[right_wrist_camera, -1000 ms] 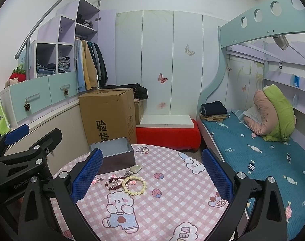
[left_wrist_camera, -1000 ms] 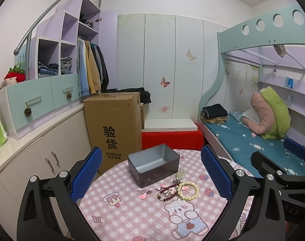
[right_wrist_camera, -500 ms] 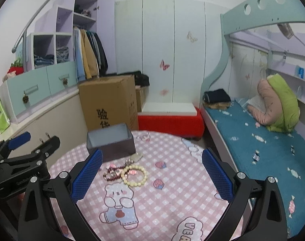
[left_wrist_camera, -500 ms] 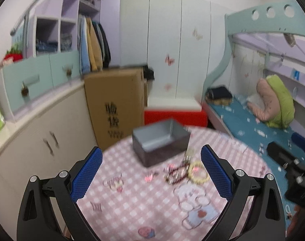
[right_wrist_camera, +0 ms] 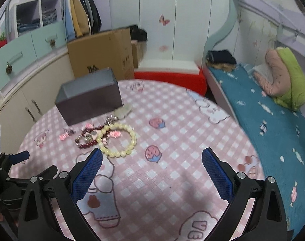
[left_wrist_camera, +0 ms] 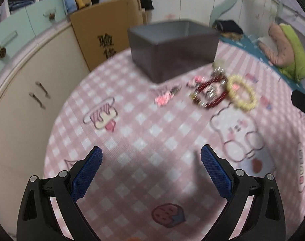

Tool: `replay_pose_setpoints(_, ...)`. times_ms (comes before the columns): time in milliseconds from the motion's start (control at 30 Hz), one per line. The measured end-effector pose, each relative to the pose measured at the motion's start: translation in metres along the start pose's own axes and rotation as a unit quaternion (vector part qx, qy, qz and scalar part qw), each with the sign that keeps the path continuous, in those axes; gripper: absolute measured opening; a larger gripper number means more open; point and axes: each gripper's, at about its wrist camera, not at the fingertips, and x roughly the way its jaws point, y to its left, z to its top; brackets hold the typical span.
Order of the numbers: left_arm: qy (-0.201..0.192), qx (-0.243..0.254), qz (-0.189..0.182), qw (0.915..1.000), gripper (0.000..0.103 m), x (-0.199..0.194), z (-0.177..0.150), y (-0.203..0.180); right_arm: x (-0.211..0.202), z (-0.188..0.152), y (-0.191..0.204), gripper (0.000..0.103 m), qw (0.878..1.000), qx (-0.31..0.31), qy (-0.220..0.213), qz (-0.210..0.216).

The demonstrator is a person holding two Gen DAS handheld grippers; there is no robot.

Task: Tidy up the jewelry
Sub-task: 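Close the right gripper on the pale green bead bracelet while the left gripper approaches the pink bunny charm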

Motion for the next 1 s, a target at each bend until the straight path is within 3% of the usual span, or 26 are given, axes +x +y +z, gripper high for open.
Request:
replay_pose_setpoints(500, -0.016, -0.007, -0.02, 0.9997, 0.096, 0.007, -0.006, 0.01, 0.074, 0.018, 0.009, 0.095, 0.998, -0.037, 0.053, 0.016)
replay_pose_setpoints(600, -0.006, 0.0, -0.027, 0.9996, 0.096, 0.007, -0.003, 0.01, 0.082, 0.02, 0.014, 0.081, 0.997, -0.049, 0.057, 0.022)
replay_pose_setpoints(667, -0.004, 0.0, -0.033, 0.9994, 0.096, 0.007, -0.001, 0.01, 0.086, 0.021, 0.016, 0.065, 0.996, -0.055, 0.063, 0.029)
replay_pose_setpoints(900, -0.022, -0.04, -0.089, 0.995, 0.096, 0.007, 0.014, 0.027, 0.092, 0.02, 0.027, 0.036, 0.992, -0.088, 0.067, 0.055)
replay_pose_setpoints(933, -0.025, -0.042, -0.087, 0.995, 0.096, 0.007, 0.017, 0.028, 0.091, 0.02, 0.028, 0.027, 0.992, -0.091, 0.066, 0.062)
replay_pose_setpoints(967, -0.029, -0.043, -0.084, 0.9951, 0.096, 0.008, 0.022, 0.029, 0.09, 0.019, 0.029, 0.009, 0.991, -0.092, 0.067, 0.067)
replay_pose_setpoints(1000, -0.032, -0.04, -0.084, 0.9951, 0.096, 0.008, 0.026, 0.029, 0.089, 0.019, 0.028, 0.009, 0.991, -0.091, 0.068, 0.075)
